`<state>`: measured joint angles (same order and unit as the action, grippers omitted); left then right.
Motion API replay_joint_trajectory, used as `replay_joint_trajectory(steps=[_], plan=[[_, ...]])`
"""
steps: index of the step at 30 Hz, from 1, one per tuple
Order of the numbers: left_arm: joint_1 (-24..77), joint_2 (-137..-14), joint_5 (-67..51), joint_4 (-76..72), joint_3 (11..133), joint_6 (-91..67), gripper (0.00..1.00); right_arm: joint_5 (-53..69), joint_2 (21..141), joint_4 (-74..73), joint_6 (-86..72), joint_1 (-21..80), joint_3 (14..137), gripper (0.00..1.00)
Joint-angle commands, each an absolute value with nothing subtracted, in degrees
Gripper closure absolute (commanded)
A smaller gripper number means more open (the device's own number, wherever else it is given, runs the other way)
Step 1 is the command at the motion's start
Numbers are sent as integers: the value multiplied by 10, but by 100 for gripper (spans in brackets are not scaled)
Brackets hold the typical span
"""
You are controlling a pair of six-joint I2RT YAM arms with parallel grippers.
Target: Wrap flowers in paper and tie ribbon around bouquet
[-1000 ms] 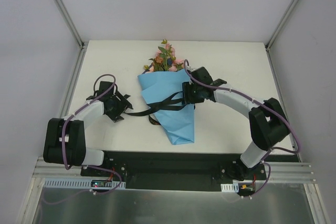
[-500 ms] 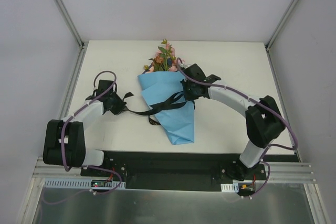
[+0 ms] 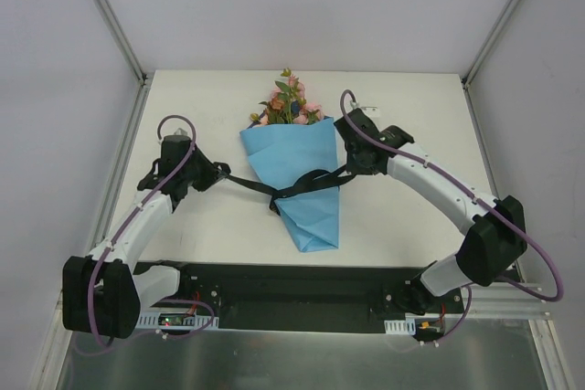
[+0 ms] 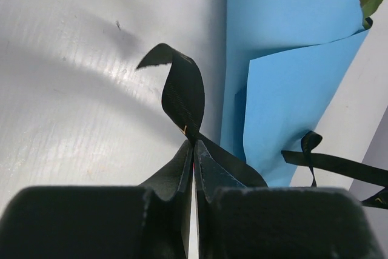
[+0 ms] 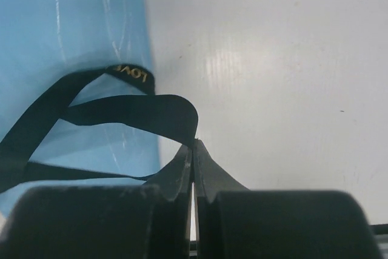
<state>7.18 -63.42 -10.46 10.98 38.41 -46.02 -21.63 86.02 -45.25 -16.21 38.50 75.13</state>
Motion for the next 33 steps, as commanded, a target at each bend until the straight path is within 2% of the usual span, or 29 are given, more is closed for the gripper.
replay_joint_trajectory(steps=[1, 6, 10, 14, 22, 26, 29, 33], plan=[[75, -611, -120, 117, 410, -471, 100, -334, 854, -470, -233, 368, 745, 100], [75, -632, -169, 131, 435, -468, 100, -430, 874, -442, -206, 370, 760, 100], [74, -639, -163, 153, 438, -472, 100, -496, 939, -460, -218, 353, 780, 100], [73, -623, -133, 175, 425, -476, 100, -438, 997, -436, -184, 335, 783, 100], [38, -592, -49, 227, 407, -447, 100, -385, 1025, -405, -144, 266, 752, 100], [26, -617, -64, 227, 406, -433, 100, -282, 1041, -369, -94, 259, 748, 100], [23, -621, -58, 229, 397, -435, 100, -322, 1038, -374, -111, 249, 734, 100], [-3, -585, -25, 233, 370, -435, 100, -312, 1043, -372, -95, 221, 738, 100]])
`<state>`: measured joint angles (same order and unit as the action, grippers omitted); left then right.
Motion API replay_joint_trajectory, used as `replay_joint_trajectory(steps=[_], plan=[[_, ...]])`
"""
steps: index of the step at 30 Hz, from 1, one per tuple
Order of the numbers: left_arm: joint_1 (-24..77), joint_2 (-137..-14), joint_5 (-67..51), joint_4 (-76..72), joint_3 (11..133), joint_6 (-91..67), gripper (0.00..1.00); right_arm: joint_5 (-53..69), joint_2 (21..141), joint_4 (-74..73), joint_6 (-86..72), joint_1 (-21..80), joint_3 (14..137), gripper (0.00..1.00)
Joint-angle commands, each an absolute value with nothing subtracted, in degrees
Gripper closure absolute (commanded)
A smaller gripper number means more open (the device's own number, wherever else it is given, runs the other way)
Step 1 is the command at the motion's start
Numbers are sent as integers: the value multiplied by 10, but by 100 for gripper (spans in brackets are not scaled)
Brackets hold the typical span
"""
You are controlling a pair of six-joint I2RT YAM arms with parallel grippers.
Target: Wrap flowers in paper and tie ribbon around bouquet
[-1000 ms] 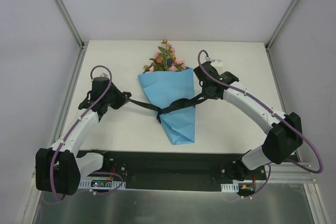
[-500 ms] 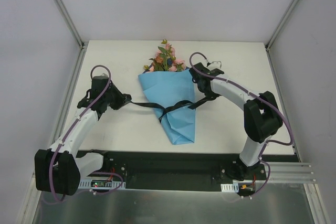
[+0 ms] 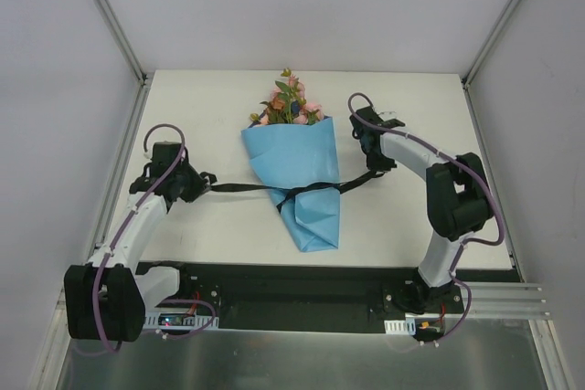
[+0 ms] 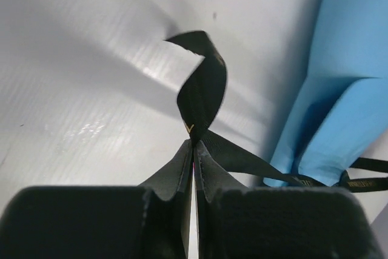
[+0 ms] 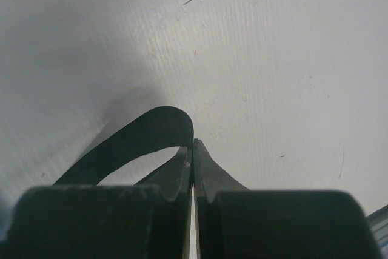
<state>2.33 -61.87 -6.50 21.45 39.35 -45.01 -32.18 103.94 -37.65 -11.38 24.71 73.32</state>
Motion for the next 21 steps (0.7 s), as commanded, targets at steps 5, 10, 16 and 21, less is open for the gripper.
replay_joint_trajectory(steps=[5, 10, 16, 21], plan=[[-46, -572, -40, 236, 339, -462, 100, -326, 1067, -393, -134, 210, 743, 100], [-76, -586, -54, 236, 324, -462, 100, -309, 1074, -393, -178, 178, 731, 99], [-145, -577, -68, 235, 303, -439, 100, -262, 1077, -378, -160, 144, 735, 100], [-166, -581, -89, 227, 302, -439, 100, -247, 1070, -367, -157, 129, 722, 100]])
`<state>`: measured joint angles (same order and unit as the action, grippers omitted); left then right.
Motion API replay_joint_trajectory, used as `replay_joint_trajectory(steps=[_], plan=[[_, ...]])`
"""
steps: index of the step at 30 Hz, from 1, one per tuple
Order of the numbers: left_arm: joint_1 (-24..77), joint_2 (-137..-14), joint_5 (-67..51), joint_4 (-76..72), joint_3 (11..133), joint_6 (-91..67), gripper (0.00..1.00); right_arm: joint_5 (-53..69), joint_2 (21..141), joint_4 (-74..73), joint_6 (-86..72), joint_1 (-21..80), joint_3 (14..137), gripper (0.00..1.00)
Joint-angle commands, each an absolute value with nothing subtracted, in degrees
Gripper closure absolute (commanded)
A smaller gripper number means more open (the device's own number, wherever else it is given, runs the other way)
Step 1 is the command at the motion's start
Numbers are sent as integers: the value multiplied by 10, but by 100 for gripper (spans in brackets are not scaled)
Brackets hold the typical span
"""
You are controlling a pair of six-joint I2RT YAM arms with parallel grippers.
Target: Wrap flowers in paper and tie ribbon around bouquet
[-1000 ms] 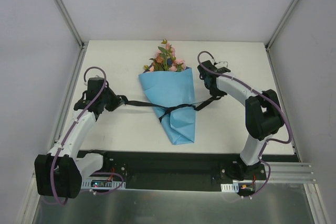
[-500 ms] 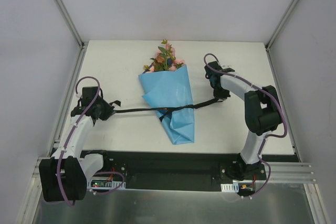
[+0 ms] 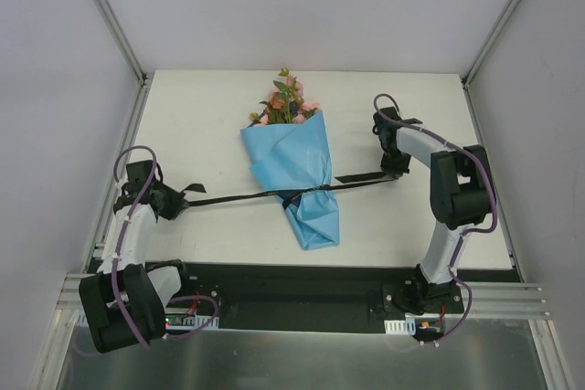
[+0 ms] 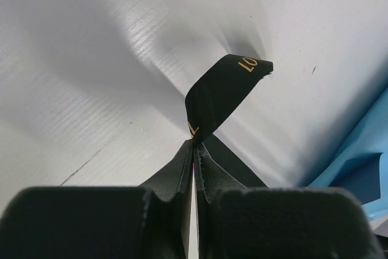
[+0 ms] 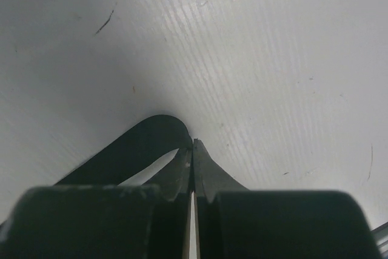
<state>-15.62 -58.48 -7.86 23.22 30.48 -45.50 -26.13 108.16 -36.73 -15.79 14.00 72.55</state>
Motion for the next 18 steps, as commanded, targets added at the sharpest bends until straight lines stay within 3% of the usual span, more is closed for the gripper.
replay_joint_trajectory(steps=[1, 6, 7, 9, 10, 11, 13, 14, 15, 18], plan=[[-167, -585, -89, 225, 299, -441, 100, -243, 1072, -371, -156, 126, 724, 100], [-177, -604, -176, 182, 291, -433, 100, -134, 1076, -354, -130, 127, 724, 100], [-176, -618, -199, 176, 290, -437, 93, -126, 1073, -356, -134, 127, 725, 94], [-176, -623, -269, 135, 273, -453, 75, -112, 1069, -360, -145, 128, 722, 75], [-176, -616, -276, 131, 267, -461, 55, -107, 1069, -366, -157, 127, 723, 56], [-176, -610, -282, 127, 263, -467, 45, -105, 1065, -380, -163, 128, 728, 43], [-168, -589, -307, 126, 260, -476, 12, -103, 1057, -400, -194, 127, 734, 14], [-164, -581, -315, 127, 260, -482, 1, -102, 1041, -413, -203, 126, 732, 10], [-158, -574, -325, 128, 258, -508, 1, -103, 1028, -418, -217, 126, 730, 1], [-100, -557, -323, 137, 258, -595, 1, -70, 987, -428, -257, 127, 718, 0]])
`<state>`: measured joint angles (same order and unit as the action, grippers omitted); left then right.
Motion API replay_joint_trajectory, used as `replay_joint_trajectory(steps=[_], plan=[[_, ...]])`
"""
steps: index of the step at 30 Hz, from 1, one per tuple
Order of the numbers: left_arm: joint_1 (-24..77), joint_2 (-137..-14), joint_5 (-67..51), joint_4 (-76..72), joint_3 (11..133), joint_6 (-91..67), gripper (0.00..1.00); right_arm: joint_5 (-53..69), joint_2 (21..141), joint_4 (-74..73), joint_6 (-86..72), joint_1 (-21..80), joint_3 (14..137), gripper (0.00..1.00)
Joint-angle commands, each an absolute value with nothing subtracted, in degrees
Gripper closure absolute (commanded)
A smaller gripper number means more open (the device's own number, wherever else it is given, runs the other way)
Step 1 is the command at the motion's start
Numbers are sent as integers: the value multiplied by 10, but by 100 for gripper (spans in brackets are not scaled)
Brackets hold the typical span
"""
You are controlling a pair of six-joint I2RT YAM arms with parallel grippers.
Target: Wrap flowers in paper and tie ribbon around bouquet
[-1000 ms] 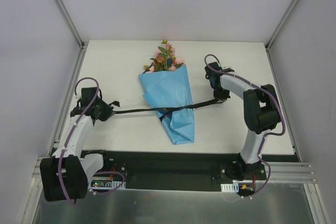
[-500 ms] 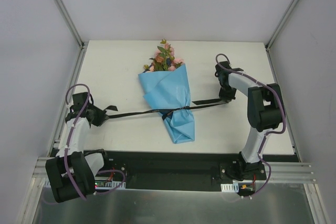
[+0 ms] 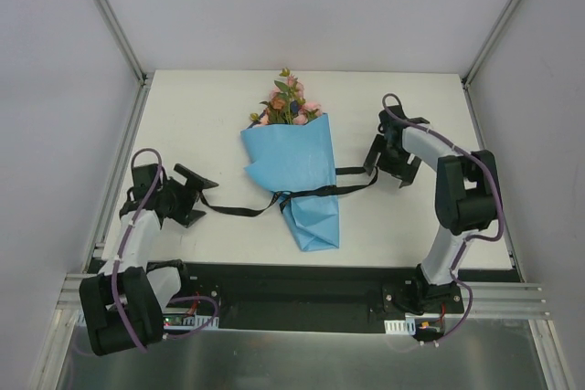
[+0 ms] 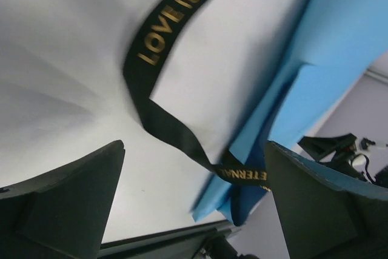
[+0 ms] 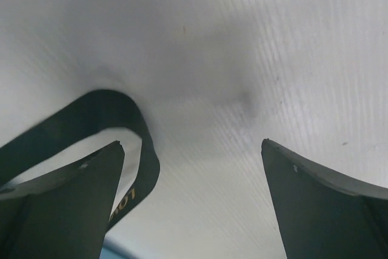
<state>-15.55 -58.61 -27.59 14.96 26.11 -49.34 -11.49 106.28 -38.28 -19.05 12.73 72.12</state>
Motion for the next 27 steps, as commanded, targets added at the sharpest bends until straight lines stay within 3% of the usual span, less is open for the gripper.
replay_joint_trajectory(steps=[1, 5, 8, 12, 20, 21, 22, 26, 27], plan=[[-81, -556, -312, 139, 258, -626, 1, -50, 981, -430, -271, 129, 714, 0], [-2, -569, -274, 138, 249, -778, 1, 78, 958, -379, -414, 145, 669, 0], [12, -605, -269, 137, 250, -862, 1, 77, 959, -342, -468, 168, 655, 0], [46, -691, -262, 139, 286, -942, 7, 45, 961, -329, -556, 181, 638, 14], [142, -818, -247, 138, 315, -1047, 11, 4, 990, -322, -592, 192, 627, 24], [149, -837, -237, 138, 323, -1050, 12, 4, 996, -323, -592, 192, 629, 32], [156, -846, -236, 138, 328, -1055, 13, 4, 1000, -323, -591, 195, 631, 34], [184, -876, -232, 134, 339, -1078, 26, -15, 1020, -326, -597, 208, 637, 34], [186, -881, -228, 134, 343, -1082, 38, -27, 1026, -329, -599, 211, 637, 35]])
